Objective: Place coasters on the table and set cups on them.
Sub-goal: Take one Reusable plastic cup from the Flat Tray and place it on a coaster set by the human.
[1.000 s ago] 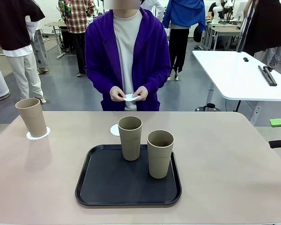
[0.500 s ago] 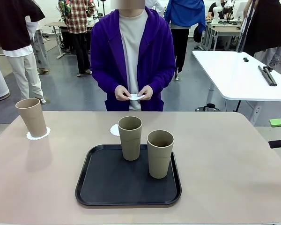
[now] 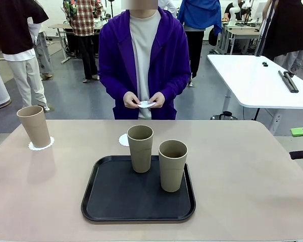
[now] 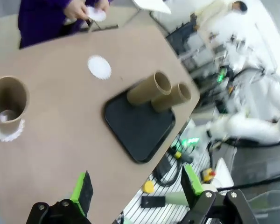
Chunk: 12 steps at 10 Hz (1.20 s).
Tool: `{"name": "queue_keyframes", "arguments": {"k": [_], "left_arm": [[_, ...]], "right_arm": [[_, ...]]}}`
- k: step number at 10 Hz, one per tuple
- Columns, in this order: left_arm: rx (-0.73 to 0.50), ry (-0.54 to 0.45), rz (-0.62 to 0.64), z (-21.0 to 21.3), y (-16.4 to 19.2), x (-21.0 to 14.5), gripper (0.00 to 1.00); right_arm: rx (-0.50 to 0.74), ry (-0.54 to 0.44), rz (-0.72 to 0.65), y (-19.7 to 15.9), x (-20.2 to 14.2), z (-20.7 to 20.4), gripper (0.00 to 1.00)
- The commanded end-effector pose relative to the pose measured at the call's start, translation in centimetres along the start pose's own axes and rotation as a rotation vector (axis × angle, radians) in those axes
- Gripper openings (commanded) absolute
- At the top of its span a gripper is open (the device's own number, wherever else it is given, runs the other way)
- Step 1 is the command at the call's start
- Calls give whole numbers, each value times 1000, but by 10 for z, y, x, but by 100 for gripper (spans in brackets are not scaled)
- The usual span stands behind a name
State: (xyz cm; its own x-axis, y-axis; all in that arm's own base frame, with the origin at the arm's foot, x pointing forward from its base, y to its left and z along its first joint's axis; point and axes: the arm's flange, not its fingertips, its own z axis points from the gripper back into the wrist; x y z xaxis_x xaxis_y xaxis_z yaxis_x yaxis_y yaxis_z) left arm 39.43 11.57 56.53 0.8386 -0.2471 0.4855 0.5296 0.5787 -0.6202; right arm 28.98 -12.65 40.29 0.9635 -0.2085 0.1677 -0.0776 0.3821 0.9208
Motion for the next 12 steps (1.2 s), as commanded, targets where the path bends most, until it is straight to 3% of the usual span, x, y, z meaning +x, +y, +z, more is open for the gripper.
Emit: {"name": "queue_keyframes", "arguments": {"k": [1,2,4,7,10,12], "left_arm": [[52,69,-106,-45,-16,6,100],[71,122,-172,-66,-29,16,100],[166,134,-316,-113,-53,30,100],[274,188,-539,-192,-65,48,100],[379,221,-607,-249,-45,66,100],[355,266,-577,-267,-34,65,100]], "right_arm": [[11,-4,7,1,0,0,100],[11,-4,7,1,0,0,100],[11,-4,7,1,0,0,100],[11,-4,7,1,0,0,100],[11,-4,7,1,0,0,100],[11,-4,7,1,0,0,100]]}}
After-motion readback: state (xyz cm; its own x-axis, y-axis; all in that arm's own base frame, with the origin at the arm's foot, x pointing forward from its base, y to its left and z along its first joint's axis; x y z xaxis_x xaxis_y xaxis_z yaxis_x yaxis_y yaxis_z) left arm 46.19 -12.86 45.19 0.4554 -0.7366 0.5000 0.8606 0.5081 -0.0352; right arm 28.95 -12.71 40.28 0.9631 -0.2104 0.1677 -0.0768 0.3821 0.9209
